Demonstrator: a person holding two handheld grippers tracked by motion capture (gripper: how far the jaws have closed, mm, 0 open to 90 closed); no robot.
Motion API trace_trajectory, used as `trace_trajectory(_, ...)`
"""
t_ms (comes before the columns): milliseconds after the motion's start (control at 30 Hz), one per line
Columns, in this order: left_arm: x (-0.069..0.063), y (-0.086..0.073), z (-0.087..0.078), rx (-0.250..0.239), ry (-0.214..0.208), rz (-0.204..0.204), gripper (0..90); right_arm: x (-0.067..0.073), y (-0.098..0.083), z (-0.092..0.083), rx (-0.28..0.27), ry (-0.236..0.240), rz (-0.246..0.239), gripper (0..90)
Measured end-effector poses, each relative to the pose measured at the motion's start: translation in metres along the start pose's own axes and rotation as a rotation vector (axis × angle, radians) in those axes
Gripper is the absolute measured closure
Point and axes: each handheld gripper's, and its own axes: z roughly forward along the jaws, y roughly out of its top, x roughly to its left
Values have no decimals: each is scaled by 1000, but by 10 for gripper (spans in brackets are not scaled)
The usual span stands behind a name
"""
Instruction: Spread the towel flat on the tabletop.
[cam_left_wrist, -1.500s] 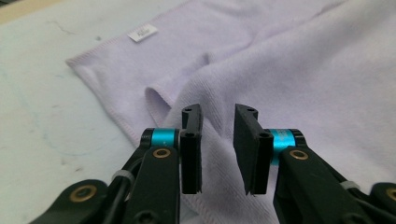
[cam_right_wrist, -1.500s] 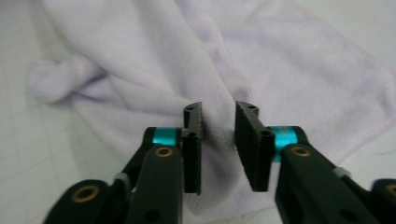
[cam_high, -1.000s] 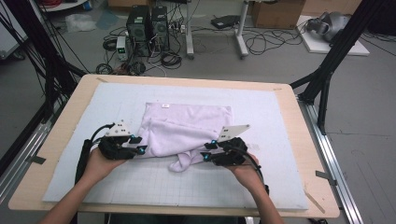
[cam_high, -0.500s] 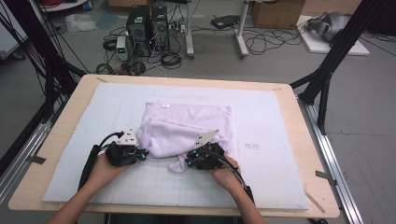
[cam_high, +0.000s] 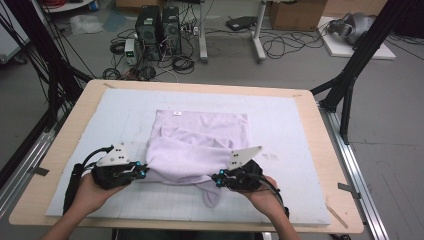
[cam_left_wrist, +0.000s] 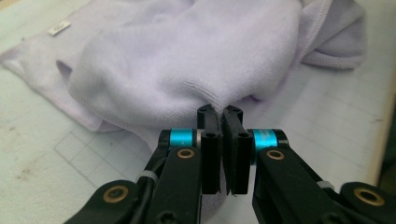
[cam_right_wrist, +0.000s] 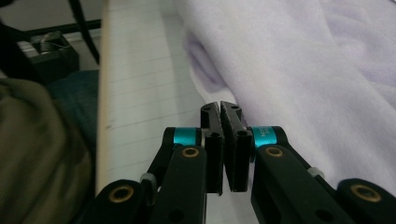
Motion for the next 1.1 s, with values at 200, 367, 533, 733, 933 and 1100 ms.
trace_trajectory(200,13,11,7,-6,30,-25,856,13,0,-29,18,40,-46,881)
trace_trajectory(367,41,7,49,69,75,-102,800,1,-5,-26,-11,77,-4,735)
trace_trajectory(533,55,1,68,99,56,-144,643,-16,-17,-13,-22,14,62,642)
trace_trajectory(733,44,-8,44,65,56,-106,552,-20,-30,7,47,-15,71,646)
trace_trajectory(933,37,-28,46,92,9,-104,598,-18,-33,25,79,-28,59,645)
trace_trajectory(1100,32,-33,66,145,-34,-87,616,-19,-35,41,109,-21,83,676)
